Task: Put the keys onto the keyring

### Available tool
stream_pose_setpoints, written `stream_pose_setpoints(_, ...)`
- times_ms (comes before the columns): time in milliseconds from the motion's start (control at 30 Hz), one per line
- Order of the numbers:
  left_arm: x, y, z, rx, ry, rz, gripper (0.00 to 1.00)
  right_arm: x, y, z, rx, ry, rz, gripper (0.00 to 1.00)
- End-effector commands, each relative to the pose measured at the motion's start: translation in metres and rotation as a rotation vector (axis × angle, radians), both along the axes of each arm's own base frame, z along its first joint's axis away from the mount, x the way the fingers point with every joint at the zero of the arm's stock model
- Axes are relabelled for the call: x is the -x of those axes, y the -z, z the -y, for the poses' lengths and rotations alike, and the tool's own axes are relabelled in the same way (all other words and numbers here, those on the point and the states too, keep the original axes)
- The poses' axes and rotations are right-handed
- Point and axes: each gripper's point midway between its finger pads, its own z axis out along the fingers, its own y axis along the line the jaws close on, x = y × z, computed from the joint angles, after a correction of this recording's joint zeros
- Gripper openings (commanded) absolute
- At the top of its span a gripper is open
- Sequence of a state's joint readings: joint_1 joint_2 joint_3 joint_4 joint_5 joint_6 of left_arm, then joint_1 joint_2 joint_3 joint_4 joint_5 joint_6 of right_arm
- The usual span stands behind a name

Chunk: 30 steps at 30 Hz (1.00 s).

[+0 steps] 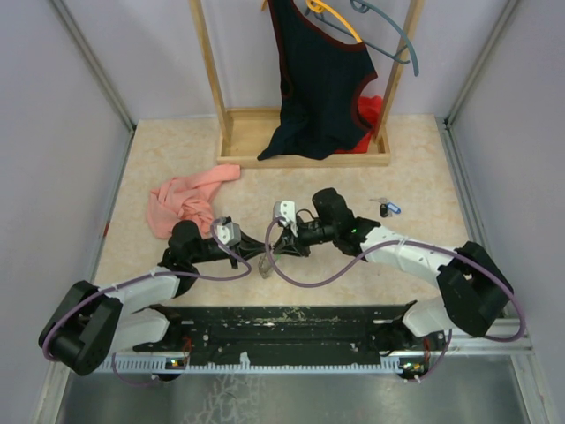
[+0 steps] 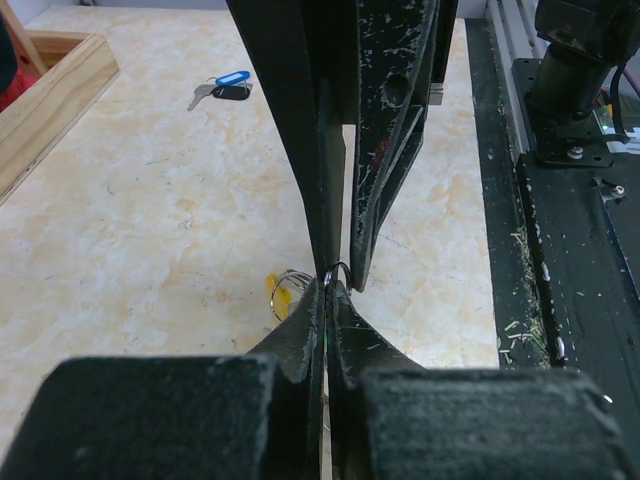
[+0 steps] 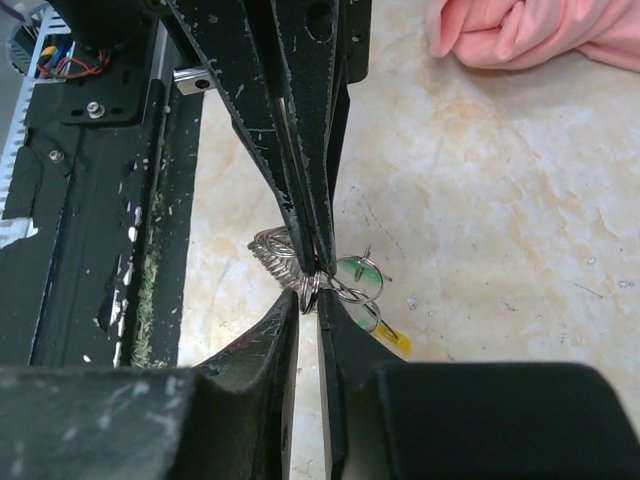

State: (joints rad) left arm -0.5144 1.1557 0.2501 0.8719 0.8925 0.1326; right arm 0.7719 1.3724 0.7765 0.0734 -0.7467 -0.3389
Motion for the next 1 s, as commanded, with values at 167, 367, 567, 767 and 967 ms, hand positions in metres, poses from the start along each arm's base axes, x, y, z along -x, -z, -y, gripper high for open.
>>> stream_pose_setpoints(167,0.002,-0.001,0.002,-0.006,0.021,-0.008,0.01,-0.009,-0.026,-0.016,-0.051,-0.006,0.062,0.0)
stream_pose_setpoints(367,-0.007,-0.008,-0.007,0.067,-0.111,-0.036,0.33,-0.015,-0.03,-0.02,-0.101,0.055,0.045,0.0)
stream_pose_setpoints(567,0.003,-0.01,-0.012,0.137,-0.139,-0.141,0.41,-0.017,-0.031,-0.022,-0.131,0.107,0.06,0.0)
stream_pose_setpoints(767,0.012,-0.004,-0.018,0.173,-0.154,-0.186,0.4,-0.016,-0.037,-0.023,-0.216,0.131,0.078,0.0)
stream_pose_setpoints(967,0.005,-0.005,-0.029,0.23,-0.247,-0.198,0.37,-0.012,-0.041,-0.019,-0.309,0.152,0.091,0.0)
